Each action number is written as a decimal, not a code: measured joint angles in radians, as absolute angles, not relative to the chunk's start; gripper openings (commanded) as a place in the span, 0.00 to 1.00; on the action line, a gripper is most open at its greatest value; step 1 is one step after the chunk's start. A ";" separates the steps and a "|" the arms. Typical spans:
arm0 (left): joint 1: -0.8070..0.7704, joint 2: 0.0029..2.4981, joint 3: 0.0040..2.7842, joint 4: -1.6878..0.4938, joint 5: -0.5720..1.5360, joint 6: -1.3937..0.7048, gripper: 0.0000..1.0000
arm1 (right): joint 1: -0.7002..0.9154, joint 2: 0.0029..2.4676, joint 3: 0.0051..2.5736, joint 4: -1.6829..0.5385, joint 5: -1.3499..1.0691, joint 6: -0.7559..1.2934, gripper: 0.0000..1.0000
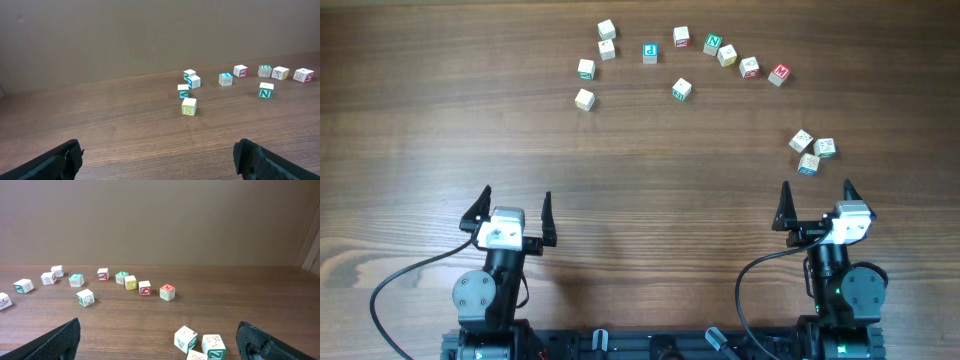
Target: Form a circle
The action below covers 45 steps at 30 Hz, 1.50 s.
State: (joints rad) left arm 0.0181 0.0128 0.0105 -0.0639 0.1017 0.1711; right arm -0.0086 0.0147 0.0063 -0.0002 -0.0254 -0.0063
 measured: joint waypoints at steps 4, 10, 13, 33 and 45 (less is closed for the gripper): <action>0.018 0.013 0.010 -0.064 0.102 0.171 1.00 | -0.009 0.015 0.006 0.000 -0.025 -0.006 1.00; 0.018 0.013 0.010 -0.064 0.102 0.157 1.00 | -0.009 0.015 0.006 0.000 -0.025 -0.006 1.00; 0.018 0.013 0.010 -0.064 0.101 0.144 1.00 | -0.009 0.015 0.006 0.000 -0.025 -0.006 1.00; 0.018 0.013 0.010 -0.064 0.102 0.136 1.00 | -0.009 0.015 0.006 0.000 -0.025 -0.006 1.00; 0.018 0.013 0.010 -0.064 0.102 0.136 1.00 | -0.009 0.015 0.006 0.000 -0.025 -0.006 1.00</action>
